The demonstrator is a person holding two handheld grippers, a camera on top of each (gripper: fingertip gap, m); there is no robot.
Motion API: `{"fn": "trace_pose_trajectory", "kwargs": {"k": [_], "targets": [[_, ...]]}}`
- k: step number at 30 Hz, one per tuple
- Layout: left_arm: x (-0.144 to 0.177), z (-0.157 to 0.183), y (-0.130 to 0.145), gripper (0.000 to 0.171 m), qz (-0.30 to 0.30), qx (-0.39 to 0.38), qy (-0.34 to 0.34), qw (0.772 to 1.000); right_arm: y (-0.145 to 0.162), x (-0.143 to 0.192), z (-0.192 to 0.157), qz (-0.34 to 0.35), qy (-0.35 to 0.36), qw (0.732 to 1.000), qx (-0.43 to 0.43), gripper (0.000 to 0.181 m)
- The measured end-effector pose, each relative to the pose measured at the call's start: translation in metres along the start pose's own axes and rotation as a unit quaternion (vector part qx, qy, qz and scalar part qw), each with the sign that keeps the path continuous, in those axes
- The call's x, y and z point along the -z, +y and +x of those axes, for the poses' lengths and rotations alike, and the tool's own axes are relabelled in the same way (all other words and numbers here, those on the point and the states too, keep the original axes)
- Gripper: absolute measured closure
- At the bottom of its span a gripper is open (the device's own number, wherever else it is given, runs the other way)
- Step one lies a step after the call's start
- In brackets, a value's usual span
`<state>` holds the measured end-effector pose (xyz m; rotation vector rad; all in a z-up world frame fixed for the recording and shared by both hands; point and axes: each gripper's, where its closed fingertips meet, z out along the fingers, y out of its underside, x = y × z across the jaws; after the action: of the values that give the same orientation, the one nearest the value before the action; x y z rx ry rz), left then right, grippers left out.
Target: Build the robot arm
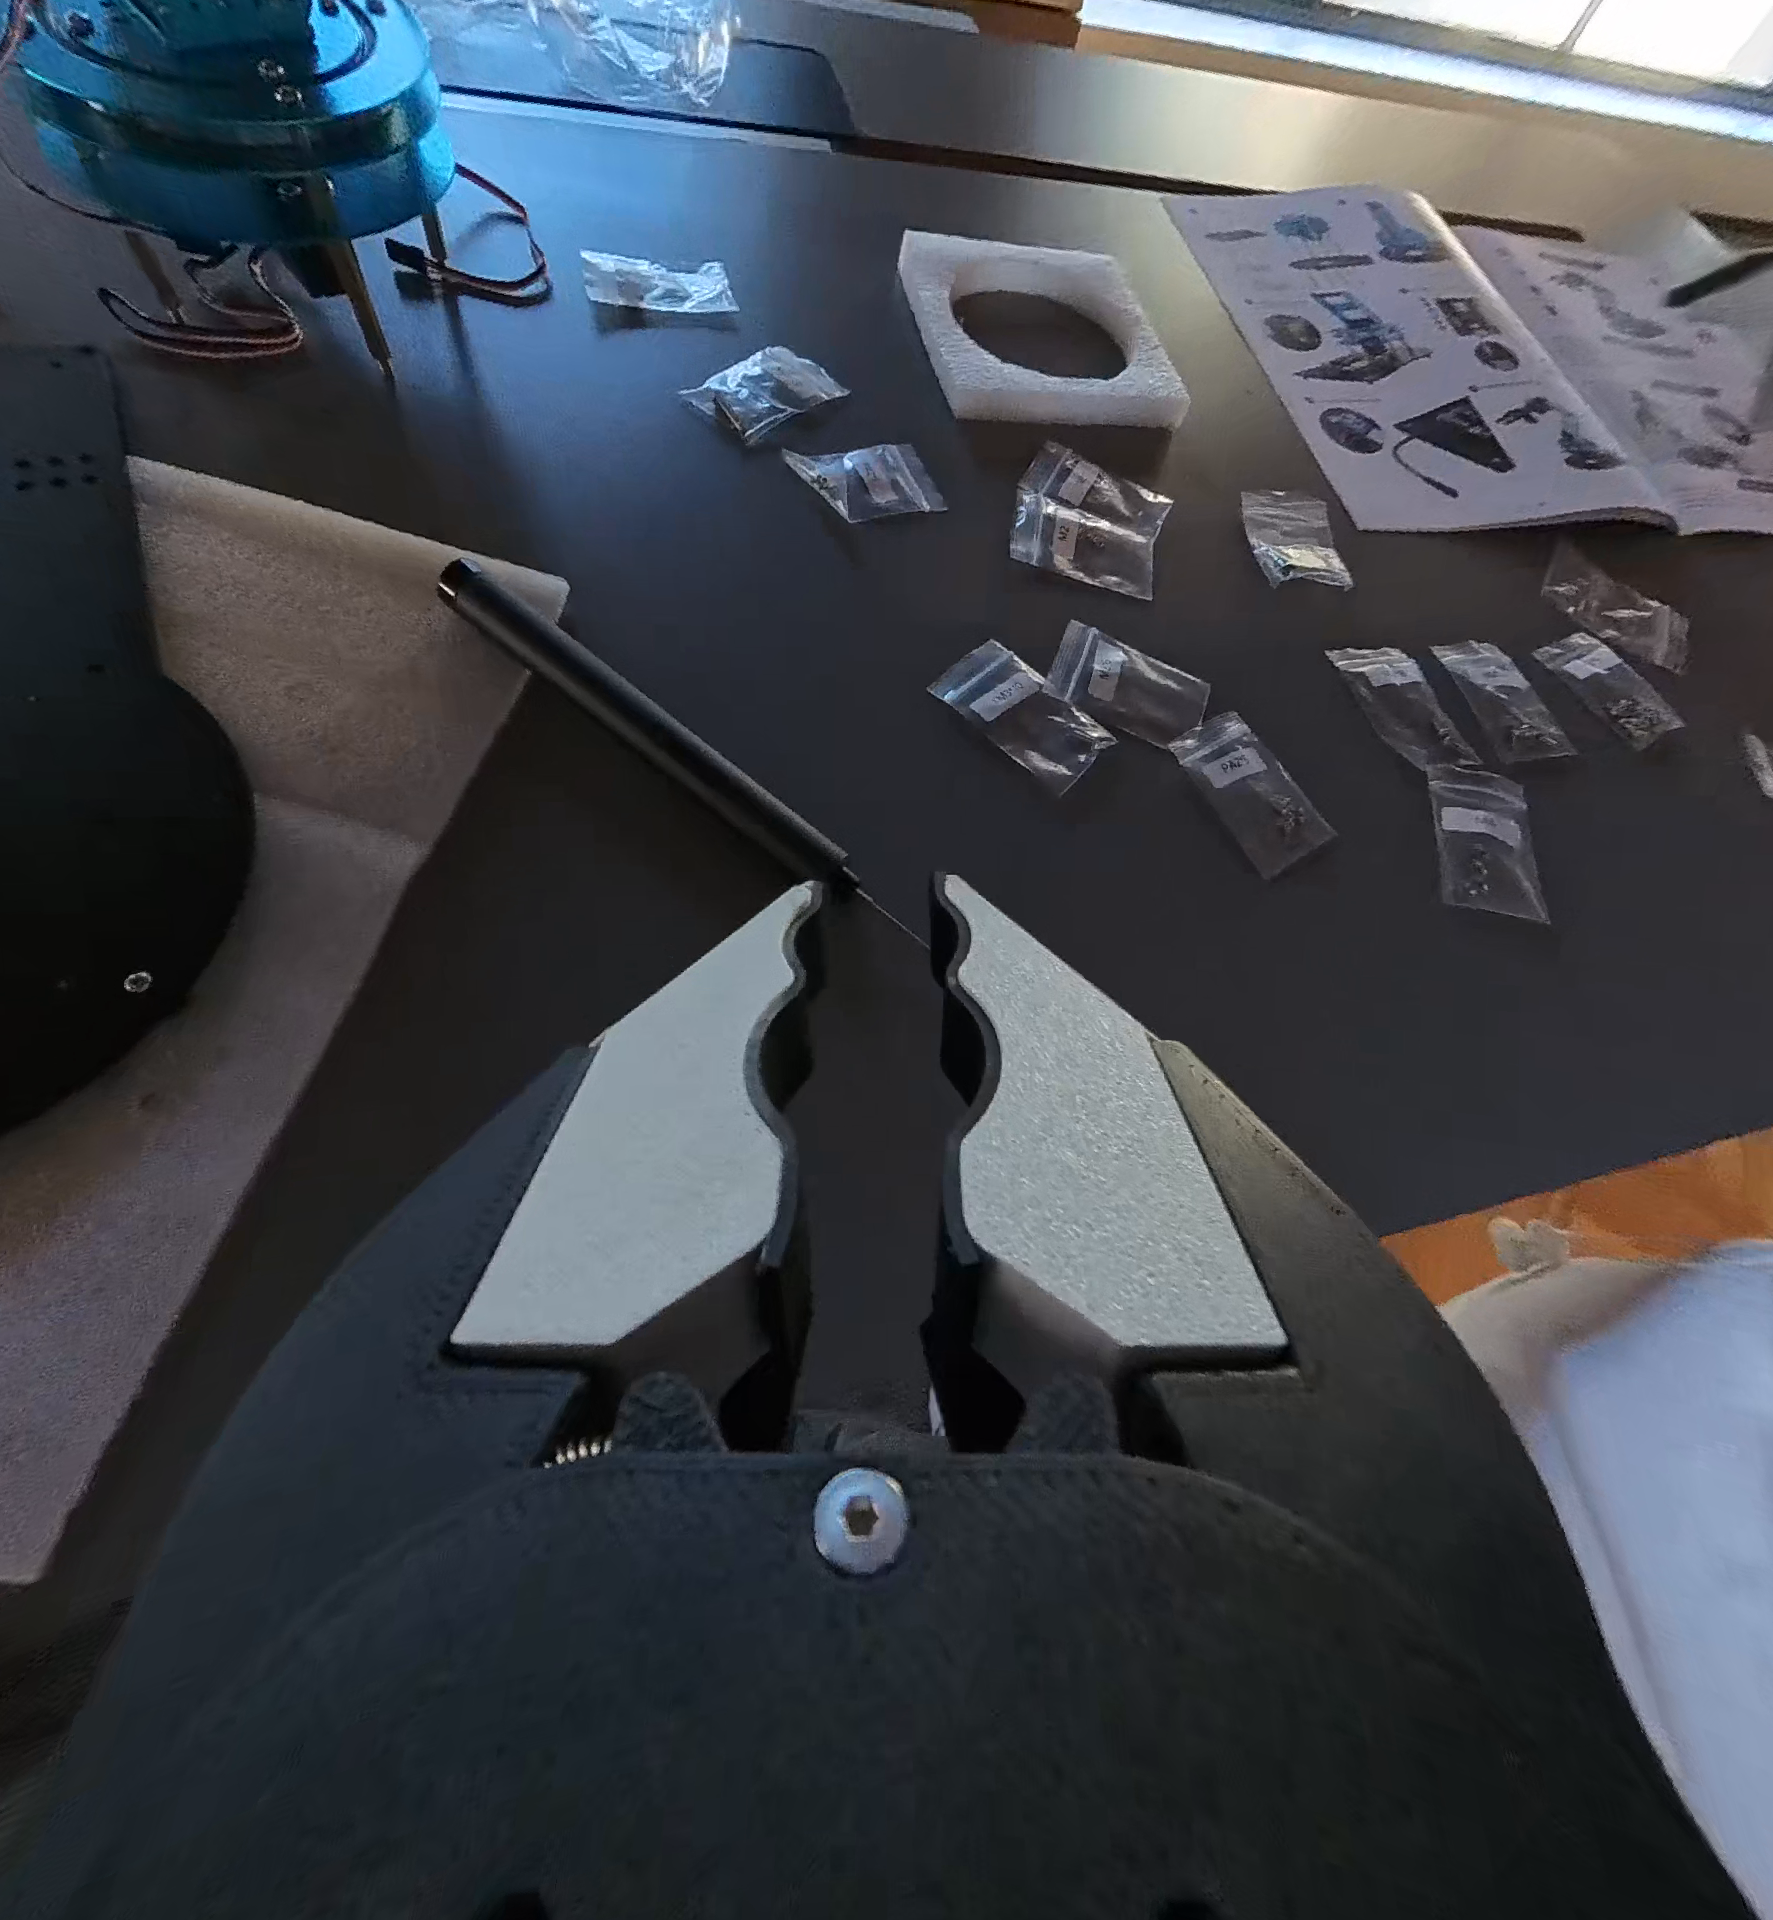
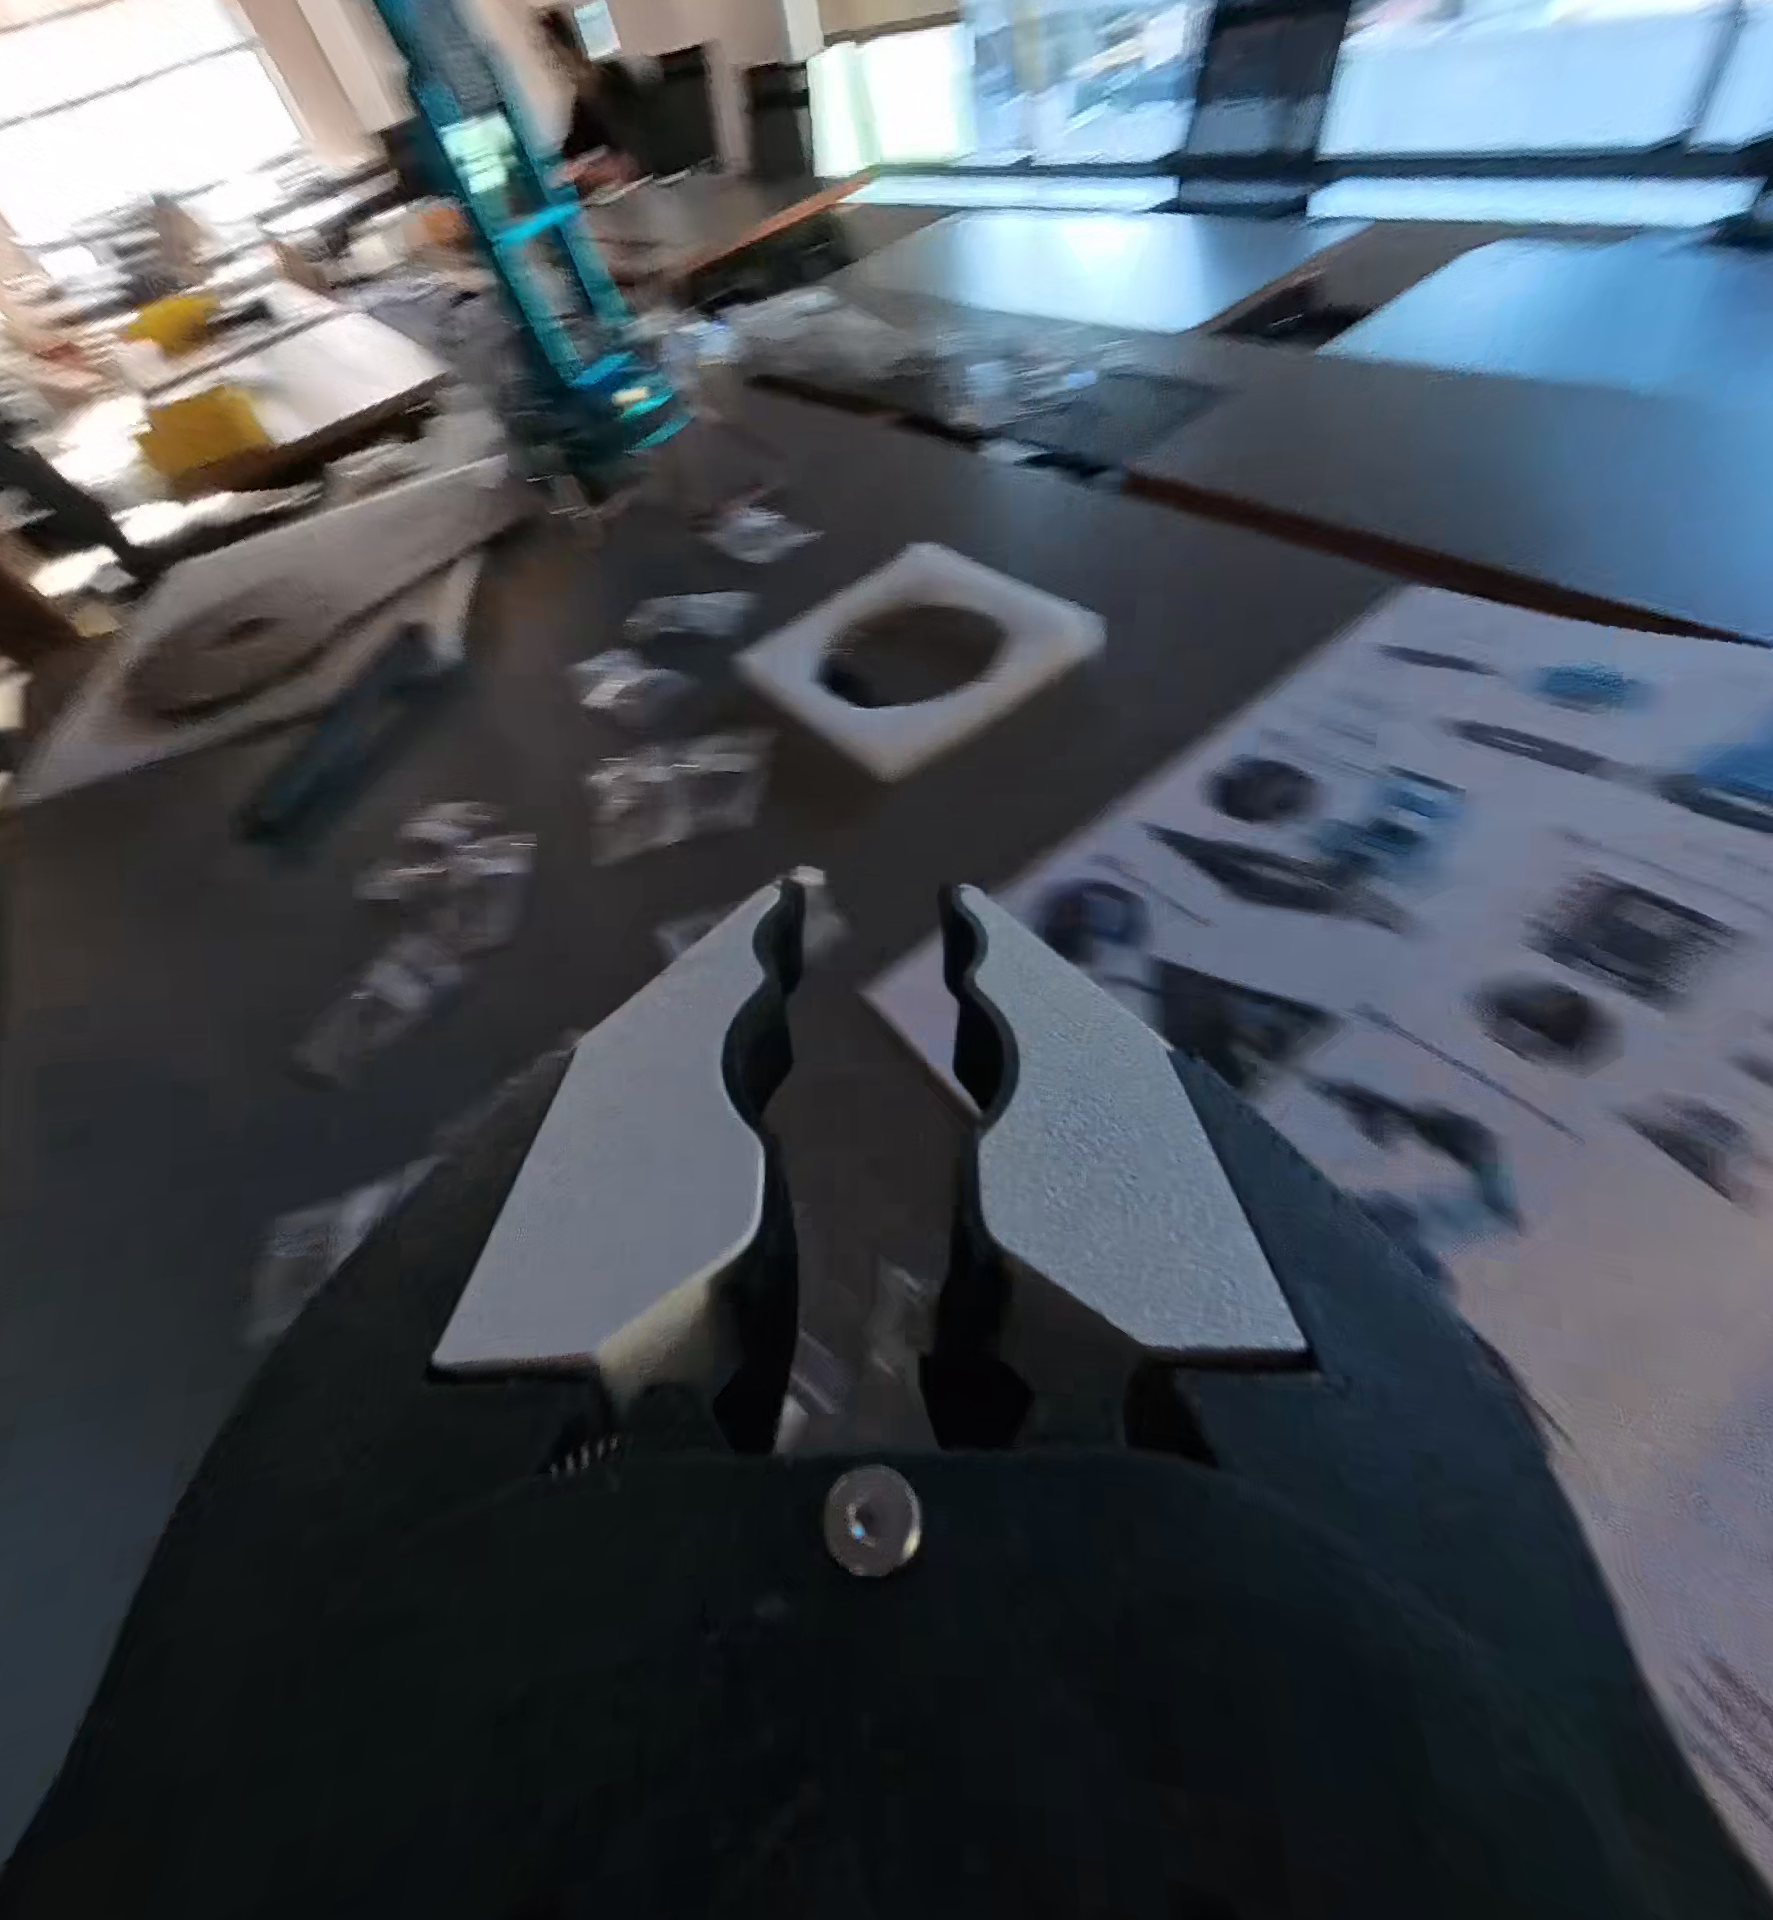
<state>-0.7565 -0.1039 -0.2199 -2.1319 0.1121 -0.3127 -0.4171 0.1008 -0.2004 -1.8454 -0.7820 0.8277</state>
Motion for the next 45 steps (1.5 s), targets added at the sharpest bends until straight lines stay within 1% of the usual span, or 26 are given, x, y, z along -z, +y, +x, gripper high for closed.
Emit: {"fn": "trace_pose_trajectory", "kwargs": {"k": [2,4,6,9,11,12,14,16,19,21,25,31,36,38,40,41,42,43,45], "targets": [[0.005,-0.003,-0.005,0.155,0.007,-0.004,0.011,1.0,-0.013,-0.036,-0.034,-0.032,-0.064,0.997,0.028,0.159],[0.009,-0.007,-0.013,0.155,0.015,-0.015,0.015,1.0,-0.021,-0.077,-0.047,-0.073,-0.084,0.99,0.083,0.16],[0.01,-0.011,-0.021,0.156,0.024,-0.025,0.025,0.999,-0.026,-0.121,-0.048,-0.113,-0.09,0.981,0.131,0.162],[0.009,-0.016,-0.027,0.156,0.025,-0.037,0.042,0.998,-0.016,-0.18,-0.034,-0.2,-0.096,0.96,0.173,0.163],[0.009,-0.021,-0.029,0.156,0.021,-0.041,0.053,0.998,-0.006,-0.207,-0.024,-0.25,-0.101,0.945,0.186,0.17],[0.009,-0.024,-0.029,0.156,0.019,-0.043,0.056,0.997,-0.002,-0.215,-0.025,-0.268,-0.119,0.937,0.191,0.174],[0.012,-0.032,-0.028,0.156,0.015,-0.045,0.057,0.997,0.006,-0.226,-0.024,-0.303,-0.134,0.918,0.217,0.175],[0.017,-0.043,-0.026,0.156,0.013,-0.04,0.054,0.998,0.014,-0.231,-0.015,-0.342,-0.125,0.895,0.258,0.175],[0.024,-0.058,-0.024,0.155,0.016,-0.021,0.053,0.998,0.015,-0.232,-0.012,-0.372,-0.133,0.874,0.283,0.175],[0.027,-0.068,-0.024,0.155,0.017,-0.011,0.052,0.998,0.016,-0.231,-0.014,-0.387,-0.148,0.866,0.278,0.174],[0.031,-0.083,-0.024,0.155,0.023,-0.002,0.044,0.999,0.018,-0.234,-0.014,-0.395,-0.153,0.863,0.275,0.171],[0.033,-0.084,-0.019,0.155,0.023,0.004,0.042,0.999,0.028,-0.235,-0.01,-0.415,-0.156,0.855,0.27,0.172],[0.039,-0.079,-0.011,0.156,0.026,0.014,0.036,0.999,0.029,-0.236,-0.011,-0.403,-0.158,0.862,0.264,0.176],[0.044,-0.075,-0.009,0.156,0.029,0.017,0.033,0.999,0.018,-0.236,-0.011,-0.372,-0.144,0.875,0.273,0.176],[0.049,-0.071,-0.006,0.156,0.035,0.021,0.028,0.999,-0.006,-0.231,-0.024,-0.314,-0.127,0.899,0.278,0.176],[0.052,-0.069,-0.005,0.156,0.041,0.026,0.026,0.998,-0.024,-0.225,-0.042,-0.266,-0.126,0.914,0.279,0.176],[0.055,-0.066,-0.005,0.155,0.049,0.036,0.029,0.998,-0.043,-0.217,-0.071,-0.207,-0.14,0.928,0.275,0.176],[0.056,-0.061,-0.004,0.153,0.06,0.051,0.038,0.996,-0.06,-0.207,-0.109,-0.145,-0.174,0.938,0.264,0.177],[0.056,-0.051,-0.003,0.146,0.085,0.09,0.064,0.99,-0.078,-0.188,-0.187,-0.039,-0.246,0.938,0.24,0.177]]}}
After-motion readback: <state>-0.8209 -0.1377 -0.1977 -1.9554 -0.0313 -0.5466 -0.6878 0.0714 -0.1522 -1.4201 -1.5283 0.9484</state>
